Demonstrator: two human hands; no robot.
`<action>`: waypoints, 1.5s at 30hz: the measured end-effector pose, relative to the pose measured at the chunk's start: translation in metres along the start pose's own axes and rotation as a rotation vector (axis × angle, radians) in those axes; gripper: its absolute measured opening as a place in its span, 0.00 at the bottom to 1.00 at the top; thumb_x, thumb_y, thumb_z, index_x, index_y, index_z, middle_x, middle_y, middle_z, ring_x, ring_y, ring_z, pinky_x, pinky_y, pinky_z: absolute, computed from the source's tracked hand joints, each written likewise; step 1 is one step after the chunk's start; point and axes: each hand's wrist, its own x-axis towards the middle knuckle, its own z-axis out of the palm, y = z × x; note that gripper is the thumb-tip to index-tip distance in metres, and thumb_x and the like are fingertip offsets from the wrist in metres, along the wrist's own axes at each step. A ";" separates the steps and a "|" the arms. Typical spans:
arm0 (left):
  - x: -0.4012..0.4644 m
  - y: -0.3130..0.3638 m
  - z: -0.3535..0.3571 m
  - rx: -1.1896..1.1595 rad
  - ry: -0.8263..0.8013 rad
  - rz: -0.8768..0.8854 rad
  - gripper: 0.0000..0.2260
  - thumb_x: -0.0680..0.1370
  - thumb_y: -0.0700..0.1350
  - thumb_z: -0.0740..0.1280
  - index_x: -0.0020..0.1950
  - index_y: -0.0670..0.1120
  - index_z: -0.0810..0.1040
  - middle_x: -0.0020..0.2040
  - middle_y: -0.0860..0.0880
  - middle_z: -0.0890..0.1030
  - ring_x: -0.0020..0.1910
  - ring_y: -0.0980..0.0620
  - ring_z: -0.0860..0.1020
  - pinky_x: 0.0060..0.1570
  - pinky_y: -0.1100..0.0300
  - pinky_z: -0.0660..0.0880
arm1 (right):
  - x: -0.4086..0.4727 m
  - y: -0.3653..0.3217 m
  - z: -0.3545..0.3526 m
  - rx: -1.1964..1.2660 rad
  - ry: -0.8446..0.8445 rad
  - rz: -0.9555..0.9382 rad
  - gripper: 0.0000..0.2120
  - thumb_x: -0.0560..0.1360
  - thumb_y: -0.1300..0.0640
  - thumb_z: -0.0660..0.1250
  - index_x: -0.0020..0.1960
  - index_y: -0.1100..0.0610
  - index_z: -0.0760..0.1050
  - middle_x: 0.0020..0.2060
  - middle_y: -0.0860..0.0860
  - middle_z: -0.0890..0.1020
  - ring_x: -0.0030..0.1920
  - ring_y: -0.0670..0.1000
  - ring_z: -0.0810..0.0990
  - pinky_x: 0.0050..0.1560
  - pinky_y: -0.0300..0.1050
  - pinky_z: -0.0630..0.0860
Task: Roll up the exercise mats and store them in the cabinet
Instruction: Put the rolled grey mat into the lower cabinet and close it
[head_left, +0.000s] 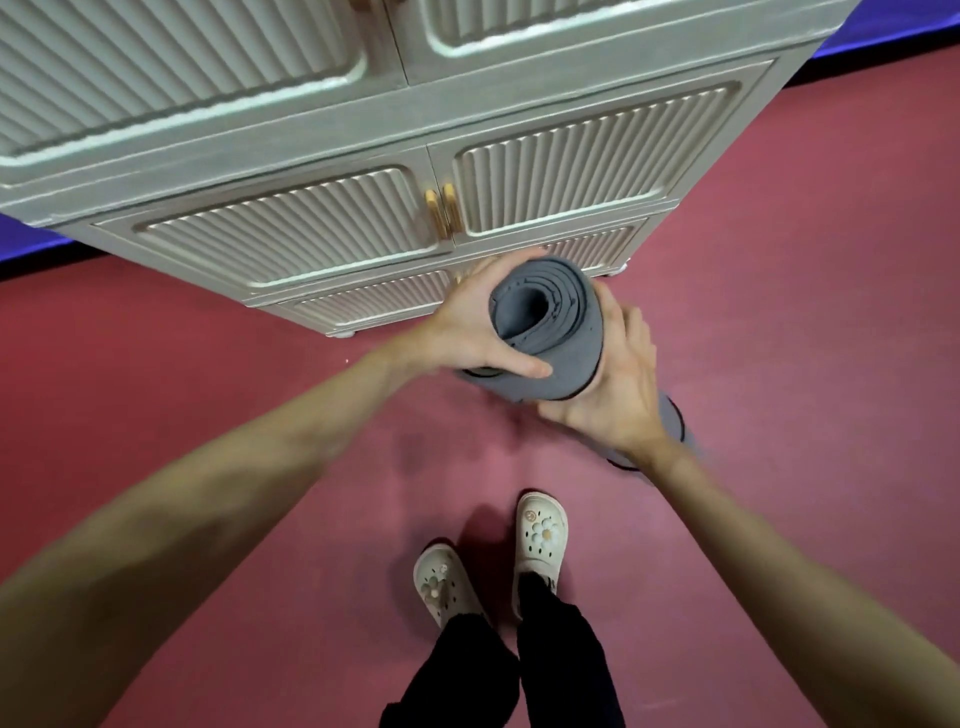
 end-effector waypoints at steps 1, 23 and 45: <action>0.004 -0.010 0.002 -0.057 -0.040 -0.038 0.47 0.57 0.49 0.83 0.72 0.60 0.65 0.68 0.55 0.70 0.68 0.56 0.70 0.70 0.53 0.67 | 0.002 0.004 0.007 -0.031 -0.027 0.019 0.60 0.50 0.37 0.76 0.76 0.46 0.52 0.58 0.50 0.68 0.58 0.54 0.68 0.59 0.54 0.67; 0.097 -0.141 -0.003 0.015 1.167 0.448 0.07 0.77 0.39 0.65 0.53 0.38 0.78 0.50 0.46 0.75 0.43 0.70 0.74 0.45 0.76 0.68 | 0.089 0.079 0.135 -0.137 0.133 -0.018 0.58 0.49 0.32 0.78 0.73 0.42 0.57 0.61 0.55 0.69 0.65 0.61 0.68 0.63 0.58 0.67; -0.021 -0.184 0.052 0.157 1.205 0.664 0.05 0.77 0.43 0.69 0.44 0.48 0.74 0.36 0.56 0.75 0.36 0.57 0.75 0.40 0.63 0.72 | 0.024 0.066 0.151 -0.146 0.085 -0.247 0.57 0.48 0.29 0.76 0.72 0.43 0.58 0.65 0.55 0.69 0.68 0.60 0.66 0.63 0.59 0.66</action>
